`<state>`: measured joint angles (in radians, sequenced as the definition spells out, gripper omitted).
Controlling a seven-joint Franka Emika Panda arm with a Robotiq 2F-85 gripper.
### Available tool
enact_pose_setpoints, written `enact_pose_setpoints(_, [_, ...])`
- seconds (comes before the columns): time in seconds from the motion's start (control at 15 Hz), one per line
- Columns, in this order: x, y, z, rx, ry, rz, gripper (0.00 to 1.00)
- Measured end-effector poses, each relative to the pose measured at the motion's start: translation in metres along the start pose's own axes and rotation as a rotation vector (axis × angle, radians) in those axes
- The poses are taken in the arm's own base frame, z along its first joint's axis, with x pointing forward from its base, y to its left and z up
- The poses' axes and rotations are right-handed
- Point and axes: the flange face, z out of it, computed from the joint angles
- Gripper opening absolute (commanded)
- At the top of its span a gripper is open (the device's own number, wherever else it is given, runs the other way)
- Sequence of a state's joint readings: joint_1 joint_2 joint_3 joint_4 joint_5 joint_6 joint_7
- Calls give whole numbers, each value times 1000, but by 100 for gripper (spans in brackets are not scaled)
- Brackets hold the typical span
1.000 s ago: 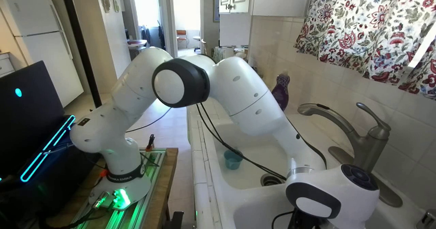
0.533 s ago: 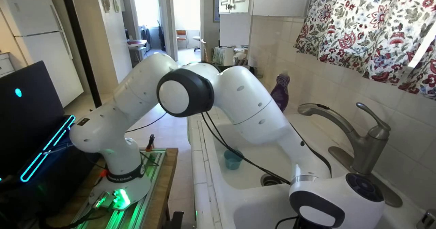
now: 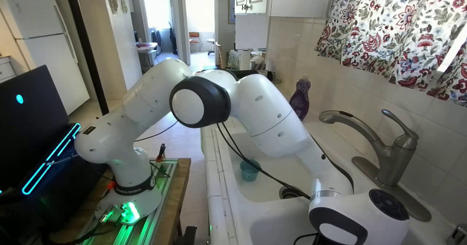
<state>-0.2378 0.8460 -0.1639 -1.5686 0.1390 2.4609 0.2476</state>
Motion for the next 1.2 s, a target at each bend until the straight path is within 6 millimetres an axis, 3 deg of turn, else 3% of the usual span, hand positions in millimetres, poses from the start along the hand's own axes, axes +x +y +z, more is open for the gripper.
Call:
enact_pose_setpoints(0.2, [-1,1,3,4,-5,7,62])
enact_pose_setpoints(0.47, [-2,-2,6,21,-11,18,65])
enact_pose_setpoints(0.93, [-3,-7,6,35,-8,18,48])
enact_pose_setpoints(1.2, [-3,-6,8,36,-1,21,47])
